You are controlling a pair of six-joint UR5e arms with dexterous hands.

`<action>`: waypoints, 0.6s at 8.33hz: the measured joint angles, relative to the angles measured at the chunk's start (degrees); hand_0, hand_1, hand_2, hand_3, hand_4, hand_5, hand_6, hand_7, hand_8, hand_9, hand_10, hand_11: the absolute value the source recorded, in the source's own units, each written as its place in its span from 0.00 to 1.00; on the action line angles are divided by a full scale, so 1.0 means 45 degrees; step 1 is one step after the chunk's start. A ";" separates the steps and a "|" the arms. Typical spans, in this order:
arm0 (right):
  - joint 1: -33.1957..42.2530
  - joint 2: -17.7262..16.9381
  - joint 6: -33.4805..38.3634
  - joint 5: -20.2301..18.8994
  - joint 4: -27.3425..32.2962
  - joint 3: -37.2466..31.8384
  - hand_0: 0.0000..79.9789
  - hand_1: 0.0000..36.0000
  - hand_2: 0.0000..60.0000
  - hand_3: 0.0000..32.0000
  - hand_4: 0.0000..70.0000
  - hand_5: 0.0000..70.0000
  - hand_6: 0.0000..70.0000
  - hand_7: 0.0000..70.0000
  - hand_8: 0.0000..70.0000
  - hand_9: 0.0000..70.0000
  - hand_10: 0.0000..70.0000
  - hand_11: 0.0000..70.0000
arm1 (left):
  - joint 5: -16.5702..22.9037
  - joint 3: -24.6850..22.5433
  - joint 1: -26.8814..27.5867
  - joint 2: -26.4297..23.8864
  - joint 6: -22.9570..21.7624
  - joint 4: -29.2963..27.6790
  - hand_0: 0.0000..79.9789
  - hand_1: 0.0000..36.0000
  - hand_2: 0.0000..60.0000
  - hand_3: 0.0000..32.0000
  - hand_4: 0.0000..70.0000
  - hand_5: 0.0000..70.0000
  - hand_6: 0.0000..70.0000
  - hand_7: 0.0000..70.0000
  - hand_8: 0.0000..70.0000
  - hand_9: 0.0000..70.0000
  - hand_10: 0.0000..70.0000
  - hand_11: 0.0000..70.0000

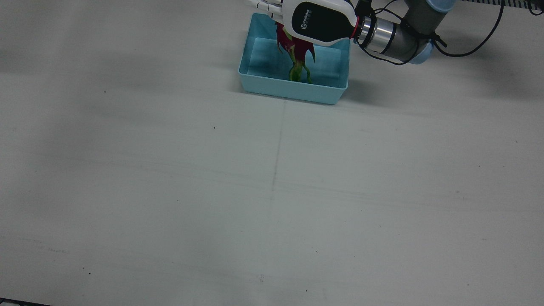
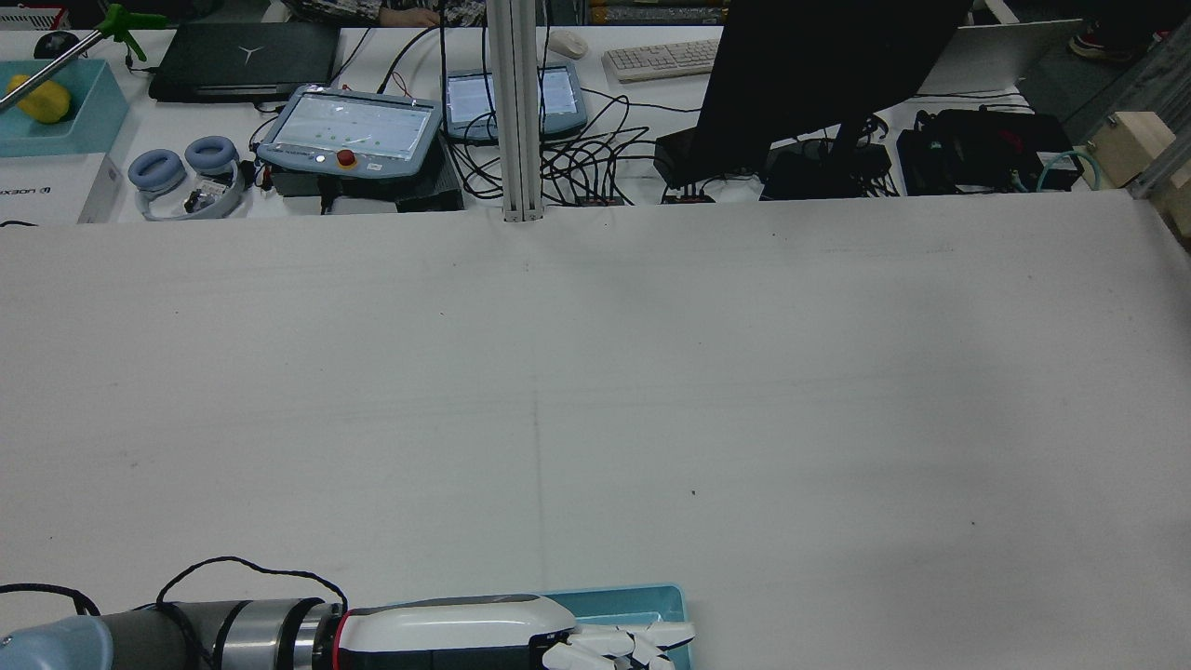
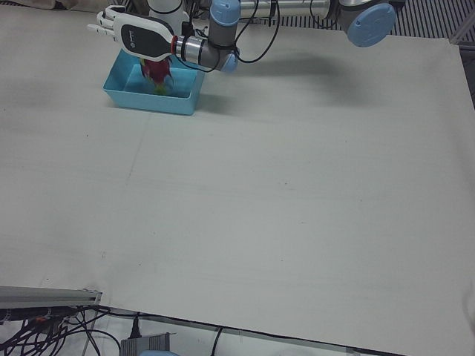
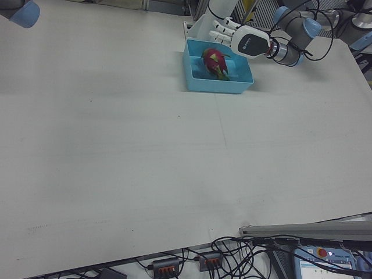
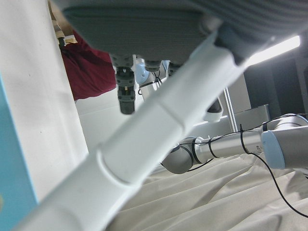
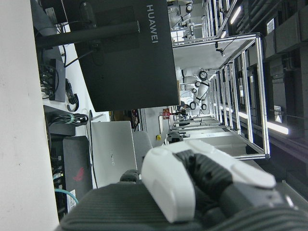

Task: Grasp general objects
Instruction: 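Open the left hand and withdraw it from the tray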

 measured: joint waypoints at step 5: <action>0.0003 0.0001 0.0000 0.0000 0.0000 0.0000 0.00 0.00 0.00 0.00 0.00 0.00 0.00 0.00 0.00 0.00 0.00 0.00 | -0.0730 -0.0118 -0.1390 0.1405 -0.0180 -0.0934 1.00 1.00 1.00 0.00 0.00 1.00 0.11 0.97 0.01 0.17 0.04 0.14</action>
